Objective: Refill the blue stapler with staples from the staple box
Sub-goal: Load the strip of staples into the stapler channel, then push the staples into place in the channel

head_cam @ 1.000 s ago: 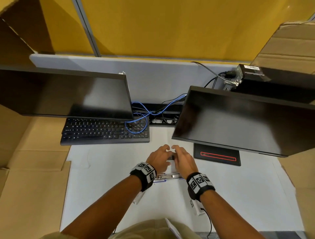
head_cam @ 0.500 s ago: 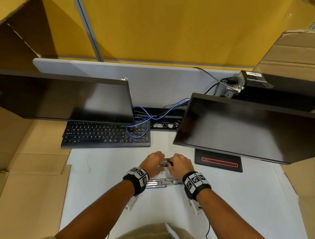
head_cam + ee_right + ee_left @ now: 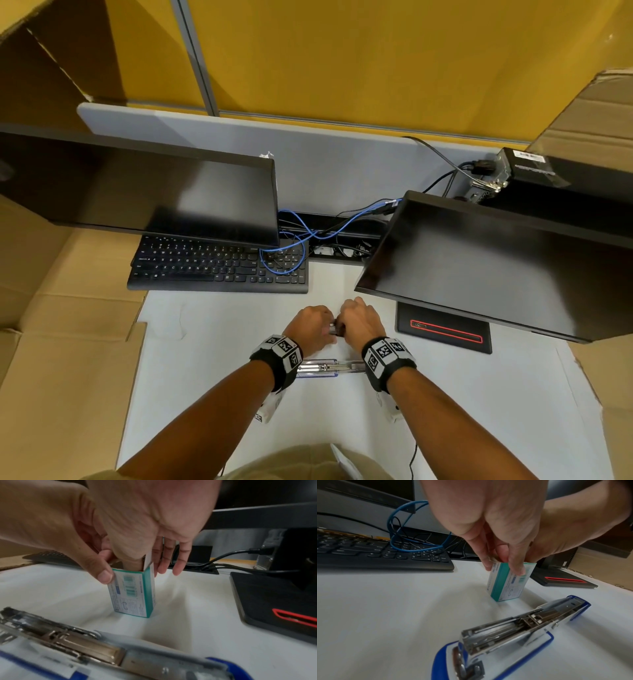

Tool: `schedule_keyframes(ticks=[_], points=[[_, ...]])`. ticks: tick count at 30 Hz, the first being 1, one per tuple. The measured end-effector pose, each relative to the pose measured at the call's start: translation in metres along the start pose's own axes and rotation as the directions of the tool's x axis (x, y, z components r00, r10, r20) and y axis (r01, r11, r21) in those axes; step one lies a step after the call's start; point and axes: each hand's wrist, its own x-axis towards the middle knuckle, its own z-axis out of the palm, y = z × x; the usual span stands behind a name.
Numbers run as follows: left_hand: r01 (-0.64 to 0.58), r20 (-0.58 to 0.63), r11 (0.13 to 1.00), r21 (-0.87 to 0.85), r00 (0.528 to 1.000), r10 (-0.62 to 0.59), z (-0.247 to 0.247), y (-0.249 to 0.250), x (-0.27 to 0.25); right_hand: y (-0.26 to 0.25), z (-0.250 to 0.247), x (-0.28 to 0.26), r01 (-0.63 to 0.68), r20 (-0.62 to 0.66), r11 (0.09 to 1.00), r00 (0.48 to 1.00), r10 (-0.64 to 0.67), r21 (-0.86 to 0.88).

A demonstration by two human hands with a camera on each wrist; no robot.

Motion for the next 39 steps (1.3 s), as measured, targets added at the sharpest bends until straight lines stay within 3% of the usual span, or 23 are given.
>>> schedule_keyframes(ticks=[5, 10, 14, 20, 24, 27, 33, 39], points=[[-0.016, -0.058, 0.999, 0.052, 0.998, 0.019, -0.002, -0.004, -0.005, 0.01, 0.007, -0.005, 0.049, -0.046, 0.984, 0.998, -0.042, 0.17], [-0.053, -0.157, 0.99, -0.132, 0.987, 0.032, -0.003, -0.016, -0.018, 0.014, 0.007, -0.015, 0.1, -0.147, 0.915, 0.988, -0.045, 0.392], [-0.093, -0.227, 0.969, -0.229, 0.973, 0.04, -0.006, -0.021, -0.032, 0.007, 0.004, -0.018, 0.108, -0.088, 0.869, 0.993, -0.075, 0.483], [-0.131, -0.306, 0.981, -0.142, 0.949, 0.082, -0.016, -0.039, -0.055, -0.012, -0.001, -0.019, 0.194, -0.053, 0.794, 0.978, -0.2, 0.576], [-0.096, -0.278, 0.987, -0.127, 0.959, 0.058, -0.014, -0.054, -0.074, -0.027, 0.008, -0.029, 0.201, 0.011, 0.79, 0.967, -0.254, 0.579], [-0.038, -0.21, 0.995, -0.094, 0.978, 0.018, -0.004, -0.065, -0.084, -0.035, 0.025, -0.035, 0.129, 0.06, 0.821, 0.979, -0.195, 0.556], [0.008, -0.033, 1.0, 0.014, 0.999, -0.008, 0.019, -0.068, -0.09, -0.038, 0.058, -0.047, 0.179, 0.013, 0.926, 0.981, -0.194, 0.331], [0.031, -0.001, 0.998, 0.05, 1.0, -0.031, 0.031, -0.065, -0.082, -0.037, 0.068, -0.047, 0.195, -0.067, 0.958, 0.98, -0.185, 0.209]])
